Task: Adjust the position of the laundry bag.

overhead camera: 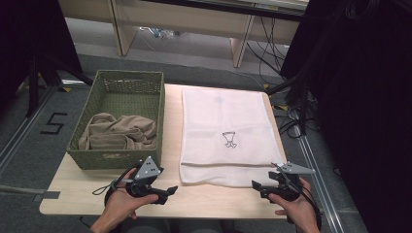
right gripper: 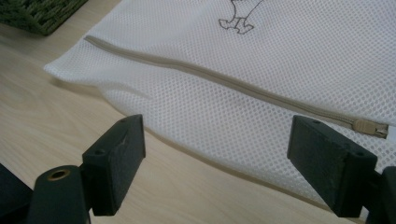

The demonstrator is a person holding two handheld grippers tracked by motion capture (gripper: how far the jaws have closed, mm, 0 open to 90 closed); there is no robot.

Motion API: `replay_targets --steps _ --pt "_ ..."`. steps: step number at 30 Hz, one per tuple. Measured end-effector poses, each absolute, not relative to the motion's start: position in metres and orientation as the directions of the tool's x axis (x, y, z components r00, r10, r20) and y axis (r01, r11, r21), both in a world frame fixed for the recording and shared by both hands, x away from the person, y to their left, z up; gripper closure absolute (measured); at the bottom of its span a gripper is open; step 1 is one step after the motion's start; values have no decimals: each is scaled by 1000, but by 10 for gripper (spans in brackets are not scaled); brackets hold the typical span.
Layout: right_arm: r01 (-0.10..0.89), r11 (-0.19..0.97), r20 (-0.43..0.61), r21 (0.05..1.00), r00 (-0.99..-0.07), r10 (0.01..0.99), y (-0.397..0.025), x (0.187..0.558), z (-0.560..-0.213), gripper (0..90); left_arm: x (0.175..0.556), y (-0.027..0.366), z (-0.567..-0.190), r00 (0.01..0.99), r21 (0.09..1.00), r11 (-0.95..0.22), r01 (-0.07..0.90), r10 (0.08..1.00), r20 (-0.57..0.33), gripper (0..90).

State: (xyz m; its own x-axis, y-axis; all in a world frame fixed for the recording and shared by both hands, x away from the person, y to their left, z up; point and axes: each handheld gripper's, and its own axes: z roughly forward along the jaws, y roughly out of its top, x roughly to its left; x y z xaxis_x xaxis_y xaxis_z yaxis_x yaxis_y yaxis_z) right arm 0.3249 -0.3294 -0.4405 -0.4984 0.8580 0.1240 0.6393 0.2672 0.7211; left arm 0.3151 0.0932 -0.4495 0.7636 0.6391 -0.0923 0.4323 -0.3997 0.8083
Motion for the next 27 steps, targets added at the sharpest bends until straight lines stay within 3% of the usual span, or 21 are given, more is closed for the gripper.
replay_targets --steps 13,19,27 --pt "644 265 113 718 -483 868 -330 327 -441 223 317 86 -451 760 798 -417 436 646 -78 316" --pt "641 278 102 715 -489 866 -330 329 -442 242 321 83 -453 763 800 -416 432 641 -79 426" --pt "639 307 81 705 -503 861 -326 339 -447 355 324 68 -461 787 789 -456 412 615 -55 479"
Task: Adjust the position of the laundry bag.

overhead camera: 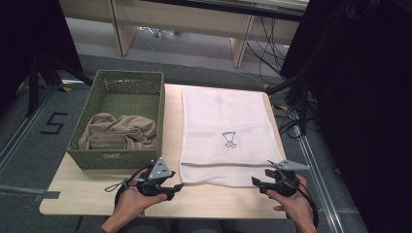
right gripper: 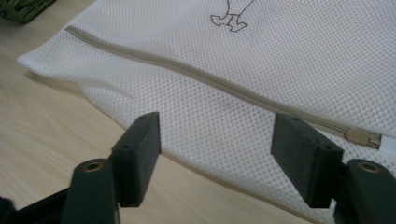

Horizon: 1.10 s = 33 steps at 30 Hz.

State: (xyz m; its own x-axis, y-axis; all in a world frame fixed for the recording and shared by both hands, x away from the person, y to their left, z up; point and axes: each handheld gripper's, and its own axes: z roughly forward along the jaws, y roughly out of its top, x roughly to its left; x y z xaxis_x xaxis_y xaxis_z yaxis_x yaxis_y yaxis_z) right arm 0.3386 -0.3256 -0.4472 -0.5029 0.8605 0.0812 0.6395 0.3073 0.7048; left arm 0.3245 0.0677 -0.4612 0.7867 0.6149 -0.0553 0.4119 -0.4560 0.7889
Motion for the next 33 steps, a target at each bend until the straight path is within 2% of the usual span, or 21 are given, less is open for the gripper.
replay_targets --steps 5,6,8,11,12,16,19,20,21,22,23,25,33 --pt "637 328 72 698 -518 853 -321 344 -451 384 328 59 -463 799 790 -465 400 600 -51 457" --pt "640 332 68 693 -517 853 -320 345 -452 384 329 56 -463 801 794 -460 398 595 -57 409" --pt "643 340 64 687 -519 852 -318 348 -454 385 331 51 -464 808 791 -470 392 587 -51 387" --pt "650 348 63 676 -521 851 -317 354 -459 347 336 43 -467 810 789 -468 398 583 -63 376" --pt "649 352 61 674 -523 850 -317 357 -461 280 340 39 -469 810 784 -473 403 583 -65 374" --pt "640 360 55 679 -534 844 -317 362 -463 280 352 32 -474 800 778 -462 426 594 -85 380" --pt "636 398 29 661 -552 833 -313 368 -468 390 364 22 -481 802 774 -468 426 591 -84 452" --pt "636 398 29 661 -552 833 -313 368 -468 390 364 22 -481 802 774 -468 426 591 -84 476" --pt "633 407 38 658 -568 822 -312 370 -470 464 365 20 -482 805 771 -473 426 587 -84 485" --pt "633 407 38 658 -568 822 -312 370 -470 464 368 18 -483 804 770 -473 428 589 -85 485" --pt "641 410 43 649 -569 821 -311 372 -471 506 372 14 -485 803 769 -471 431 590 -88 551" --pt "642 406 47 650 -568 822 -311 374 -472 539 374 13 -486 803 768 -475 430 589 -86 607" --pt "636 432 20 639 -576 817 -308 382 -479 664 384 6 -500 808 743 -515 428 586 -59 751"
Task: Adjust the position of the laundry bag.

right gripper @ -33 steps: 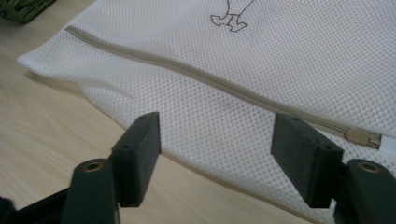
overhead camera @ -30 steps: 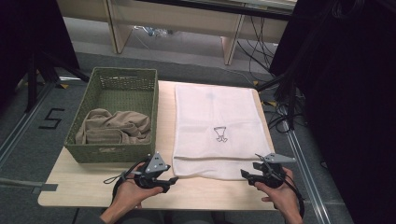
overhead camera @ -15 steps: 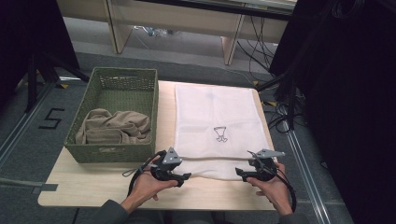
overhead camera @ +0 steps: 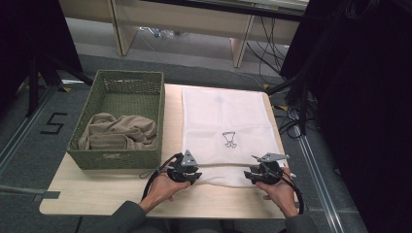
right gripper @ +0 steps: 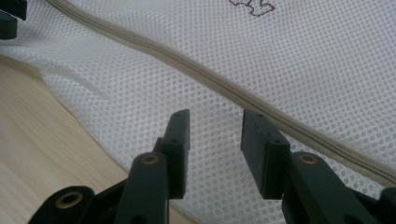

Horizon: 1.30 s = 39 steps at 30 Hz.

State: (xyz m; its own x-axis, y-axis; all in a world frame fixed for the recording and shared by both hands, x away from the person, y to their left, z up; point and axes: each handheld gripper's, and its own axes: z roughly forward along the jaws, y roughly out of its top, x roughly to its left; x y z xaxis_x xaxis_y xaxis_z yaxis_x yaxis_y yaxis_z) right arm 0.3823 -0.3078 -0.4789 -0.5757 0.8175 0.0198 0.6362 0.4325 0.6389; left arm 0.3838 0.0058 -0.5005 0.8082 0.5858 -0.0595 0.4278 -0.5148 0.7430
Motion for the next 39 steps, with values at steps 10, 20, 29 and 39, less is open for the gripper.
replay_targets --steps 10,20,29,39 --pt "628 509 -5 589 -626 780 -298 393 -491 826 384 8 -507 810 706 -548 449 583 -62 833" --pt "616 538 -30 576 -641 767 -288 396 -494 878 380 12 -507 820 695 -572 435 570 -44 847" --pt "596 573 -30 562 -678 735 -274 393 -493 880 375 28 -505 818 673 -591 444 574 -34 854" --pt "559 633 -41 535 -732 681 -259 381 -492 880 359 44 -503 829 651 -620 438 558 -27 857"
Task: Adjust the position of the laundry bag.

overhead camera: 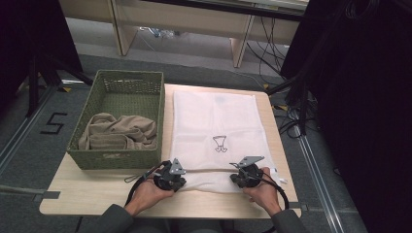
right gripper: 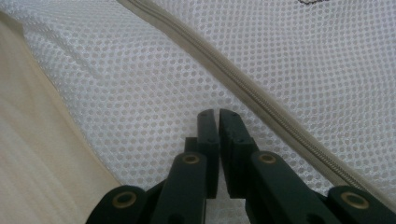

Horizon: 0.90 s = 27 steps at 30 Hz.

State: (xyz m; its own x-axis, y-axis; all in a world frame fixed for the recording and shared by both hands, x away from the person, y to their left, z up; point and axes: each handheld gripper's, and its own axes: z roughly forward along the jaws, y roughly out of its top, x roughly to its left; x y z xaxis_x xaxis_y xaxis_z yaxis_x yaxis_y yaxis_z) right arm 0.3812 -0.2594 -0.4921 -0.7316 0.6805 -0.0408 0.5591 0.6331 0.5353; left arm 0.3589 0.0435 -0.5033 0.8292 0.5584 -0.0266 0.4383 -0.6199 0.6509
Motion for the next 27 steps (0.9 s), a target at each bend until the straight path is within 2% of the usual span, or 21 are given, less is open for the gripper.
replay_targets --steps 8,9,11,16,17,20,24,27 --pt "559 634 -12 534 -745 667 -251 373 -491 879 349 50 -502 835 640 -630 439 549 -32 856" --pt "577 623 18 528 -741 671 -249 371 -490 879 348 51 -502 838 635 -638 436 545 -27 856" --pt "532 655 -31 536 -763 645 -247 372 -492 879 346 52 -501 842 628 -649 430 539 -21 856" --pt "562 654 -2 506 -758 653 -241 365 -490 876 341 60 -500 841 618 -651 440 540 -29 852" --pt "494 698 -45 519 -799 599 -242 369 -491 873 341 61 -500 842 616 -654 439 538 -29 852" --pt "554 655 24 514 -773 634 -236 364 -489 868 339 62 -500 846 611 -663 433 532 -22 850" --pt "511 693 -27 509 -795 606 -237 365 -490 859 338 62 -499 848 609 -667 430 529 -19 846" --pt "536 664 14 522 -783 621 -236 364 -488 813 338 62 -498 846 611 -661 436 533 -28 787"
